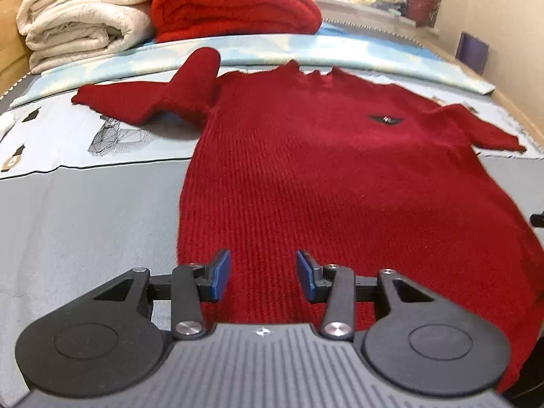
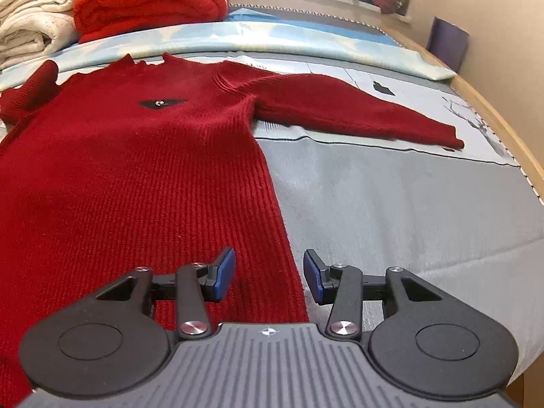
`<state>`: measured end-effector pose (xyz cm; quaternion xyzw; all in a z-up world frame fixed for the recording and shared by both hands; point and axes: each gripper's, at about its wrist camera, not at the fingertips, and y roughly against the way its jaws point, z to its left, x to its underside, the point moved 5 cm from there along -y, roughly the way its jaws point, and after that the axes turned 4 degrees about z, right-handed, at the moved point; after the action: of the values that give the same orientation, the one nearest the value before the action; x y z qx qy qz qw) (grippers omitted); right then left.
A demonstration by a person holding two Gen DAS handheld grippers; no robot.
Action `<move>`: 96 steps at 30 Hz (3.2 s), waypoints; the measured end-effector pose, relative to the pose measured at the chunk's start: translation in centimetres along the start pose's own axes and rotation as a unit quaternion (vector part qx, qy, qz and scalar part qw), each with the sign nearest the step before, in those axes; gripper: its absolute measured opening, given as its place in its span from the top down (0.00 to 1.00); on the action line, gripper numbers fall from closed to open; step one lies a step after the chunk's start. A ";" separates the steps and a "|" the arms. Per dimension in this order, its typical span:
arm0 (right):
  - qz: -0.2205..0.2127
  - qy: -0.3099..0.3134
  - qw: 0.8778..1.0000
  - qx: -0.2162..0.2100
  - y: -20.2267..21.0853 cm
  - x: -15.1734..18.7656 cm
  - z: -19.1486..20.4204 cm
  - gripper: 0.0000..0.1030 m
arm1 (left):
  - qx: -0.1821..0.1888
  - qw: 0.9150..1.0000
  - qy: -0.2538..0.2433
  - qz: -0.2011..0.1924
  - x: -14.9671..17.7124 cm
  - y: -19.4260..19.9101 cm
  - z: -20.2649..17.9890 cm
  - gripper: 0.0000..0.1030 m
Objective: Fold small clothes
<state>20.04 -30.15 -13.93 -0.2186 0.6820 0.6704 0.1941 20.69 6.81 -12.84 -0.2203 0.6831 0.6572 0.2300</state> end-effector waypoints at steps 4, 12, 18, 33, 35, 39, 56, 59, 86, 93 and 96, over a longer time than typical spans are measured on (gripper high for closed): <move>0.001 0.008 1.000 -0.016 0.0 0.1 0.6 0.53 | 0.020 1.000 -0.016 0.006 0.1 -0.2 -1.1 0.53; 0.084 0.073 0.994 -0.017 -2.2 2.2 2.3 0.46 | 0.003 0.991 -0.087 0.101 2.5 -2.9 -2.9 0.37; 0.078 0.053 0.995 -0.018 -1.9 1.7 2.0 0.46 | 0.000 0.992 -0.073 0.107 2.6 -3.1 -2.6 0.37; -0.001 0.057 0.998 -0.024 0.3 -0.5 3.3 0.56 | -0.026 0.997 -0.056 0.056 1.0 -2.1 -1.8 0.36; -0.010 0.054 0.998 -0.027 0.6 -0.8 3.5 0.56 | -0.022 0.997 -0.055 0.044 0.8 -1.6 -1.9 0.37; -0.038 0.049 0.998 -0.034 1.4 -2.0 4.1 0.56 | -0.010 0.998 -0.050 0.022 0.2 -1.0 -2.2 0.41; -0.118 0.018 0.990 -0.071 4.6 -7.5 7.2 0.56 | -0.015 0.999 -0.034 -0.034 -5.0 2.0 -2.3 0.64; -0.131 0.017 0.988 -0.083 5.6 -8.0 7.6 0.56 | -0.004 0.998 -0.035 -0.043 -6.4 3.2 -3.0 0.64; -0.191 0.057 0.978 -0.060 10.4 -9.9 9.3 0.57 | 0.014 0.992 0.128 -0.015 -17.8 -1.1 8.0 0.64; -0.184 0.068 0.977 -0.085 8.8 -13.2 11.1 0.77 | -0.017 0.991 0.133 -0.027 -18.8 -2.7 11.4 0.64; -0.201 0.078 0.972 -0.089 8.3 -15.6 12.0 0.77 | -0.025 0.988 0.151 -0.027 -18.9 -3.2 13.1 0.64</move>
<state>28.06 -17.52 1.34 -0.4192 0.5748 0.6567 0.2502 38.02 19.75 -4.43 -0.3407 0.6876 0.6266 0.1362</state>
